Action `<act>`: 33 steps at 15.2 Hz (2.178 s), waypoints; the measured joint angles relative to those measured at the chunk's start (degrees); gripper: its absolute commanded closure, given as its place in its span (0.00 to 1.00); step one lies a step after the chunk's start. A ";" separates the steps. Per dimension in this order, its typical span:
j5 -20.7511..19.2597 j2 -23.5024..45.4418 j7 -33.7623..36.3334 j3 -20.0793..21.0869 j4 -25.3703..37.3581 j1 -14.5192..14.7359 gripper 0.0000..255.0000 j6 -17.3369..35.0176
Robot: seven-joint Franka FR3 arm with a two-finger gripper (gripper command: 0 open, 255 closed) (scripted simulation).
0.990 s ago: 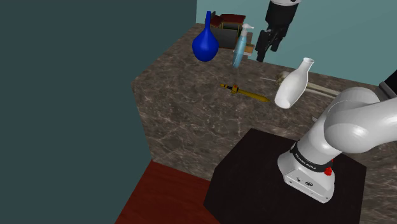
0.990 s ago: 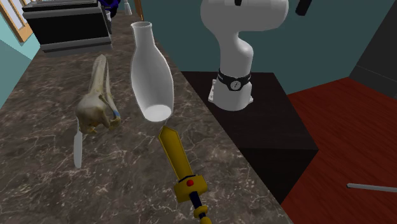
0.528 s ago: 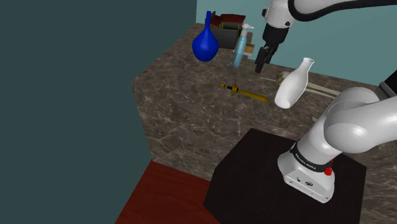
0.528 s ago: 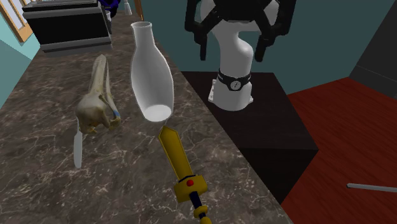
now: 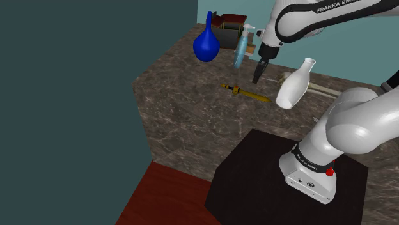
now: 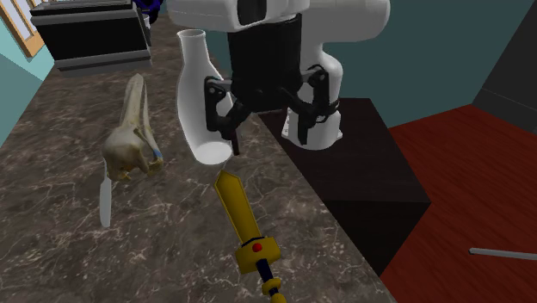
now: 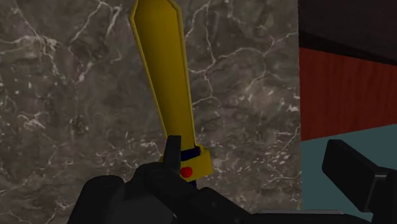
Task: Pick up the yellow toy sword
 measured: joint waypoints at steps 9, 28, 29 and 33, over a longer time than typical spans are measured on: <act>11.50 20.40 -24.06 -14.51 3.22 7.95 0.00 15.64; 18.82 27.36 -30.59 -16.51 2.63 10.45 1.00 21.83; 17.80 26.52 -29.79 -16.40 2.65 10.22 1.00 21.14; 14.71 23.70 -27.11 -15.74 3.40 9.42 1.00 18.20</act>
